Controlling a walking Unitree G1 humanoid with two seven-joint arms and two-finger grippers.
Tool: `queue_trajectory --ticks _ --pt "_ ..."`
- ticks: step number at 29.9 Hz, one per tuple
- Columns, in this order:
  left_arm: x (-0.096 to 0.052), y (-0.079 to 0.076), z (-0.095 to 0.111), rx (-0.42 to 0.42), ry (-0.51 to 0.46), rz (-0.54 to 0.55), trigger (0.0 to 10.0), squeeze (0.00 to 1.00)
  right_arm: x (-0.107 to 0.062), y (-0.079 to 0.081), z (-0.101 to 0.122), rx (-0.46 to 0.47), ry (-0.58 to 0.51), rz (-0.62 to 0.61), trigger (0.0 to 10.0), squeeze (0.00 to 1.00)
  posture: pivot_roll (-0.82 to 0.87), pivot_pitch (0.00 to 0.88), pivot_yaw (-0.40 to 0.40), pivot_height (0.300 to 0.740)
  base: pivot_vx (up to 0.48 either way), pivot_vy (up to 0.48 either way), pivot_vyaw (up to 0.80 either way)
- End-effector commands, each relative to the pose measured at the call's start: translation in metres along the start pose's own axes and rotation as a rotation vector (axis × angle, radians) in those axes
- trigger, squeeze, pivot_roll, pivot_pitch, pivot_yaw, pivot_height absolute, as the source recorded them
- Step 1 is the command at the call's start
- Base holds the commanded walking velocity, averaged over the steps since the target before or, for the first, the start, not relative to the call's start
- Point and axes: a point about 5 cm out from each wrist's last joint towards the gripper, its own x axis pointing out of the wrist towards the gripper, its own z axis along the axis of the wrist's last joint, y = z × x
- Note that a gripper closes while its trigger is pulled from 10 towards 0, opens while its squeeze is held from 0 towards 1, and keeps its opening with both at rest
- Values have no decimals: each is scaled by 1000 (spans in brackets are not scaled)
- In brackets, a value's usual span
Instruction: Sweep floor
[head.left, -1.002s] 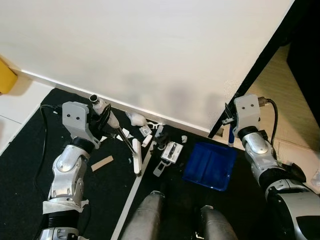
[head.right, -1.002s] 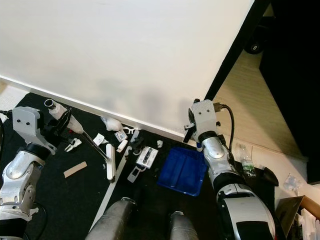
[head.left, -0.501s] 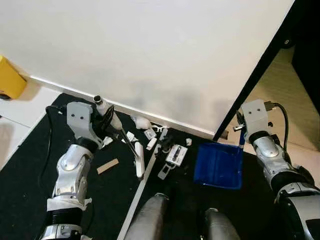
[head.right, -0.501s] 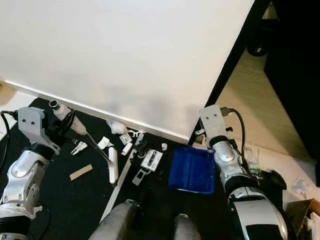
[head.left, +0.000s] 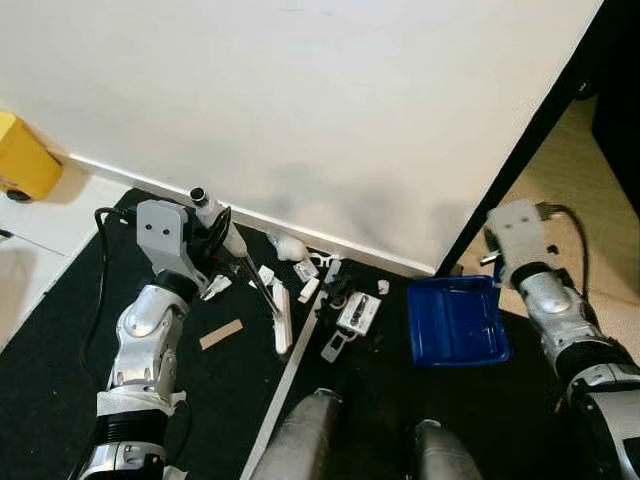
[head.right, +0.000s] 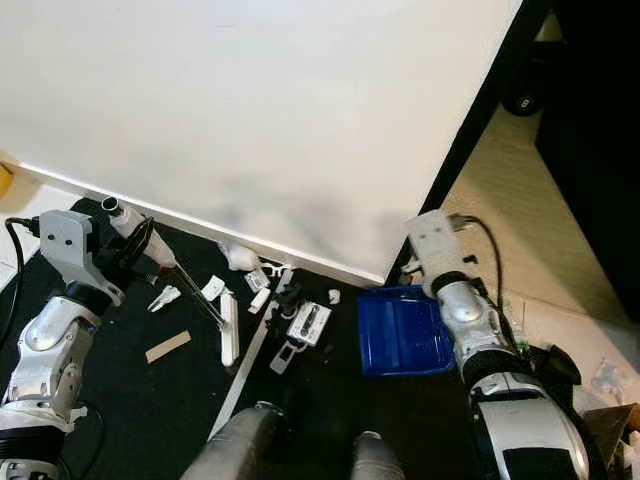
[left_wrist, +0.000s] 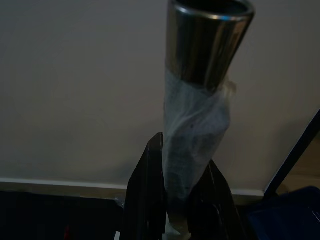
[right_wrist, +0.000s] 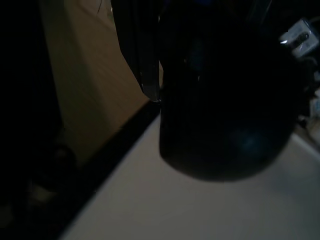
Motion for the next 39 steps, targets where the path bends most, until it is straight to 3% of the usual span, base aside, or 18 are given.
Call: queue_trajectory --ticks 1,6,10,12,15,19,24,31,39 --pt "-1 -4 1 4 -22 -13 10000 0 -2 -5 -6 77 35 -5 10000 0 116 180 57 740 0 0 0" --pt "-1 -7 -1 2 -20 -21 10000 0 4 -12 15 202 -53 85 10000 0 106 178 46 740 0 0 0" --pt "-1 -7 -2 1 -21 -22 10000 0 3 -18 18 236 -76 93 10000 0 105 178 44 740 0 0 0" --pt "-1 -8 -2 -1 -20 -23 10000 0 0 -31 17 333 -84 86 10000 0 97 176 42 740 0 0 0" --pt "-2 -8 -3 -2 -19 -25 10000 0 -4 -33 11 375 -63 101 10000 0 94 173 42 740 0 0 0" --pt "-1 -8 -3 -1 -19 -27 10000 0 -7 -31 3 347 -33 114 10000 0 92 172 44 740 0 0 0" --pt "0 -5 -1 5 -15 -32 10000 0 -14 -21 -15 242 25 106 10000 0 95 173 53 740 0 0 0" --pt "-7 5 3 33 3 -70 10000 0 -15 -11 -21 244 50 103 10000 0 104 184 54 740 0 0 0" --pt "-19 15 4 68 40 -115 10000 0 -19 10 -35 274 113 74 10000 0 115 193 53 740 0 0 0"
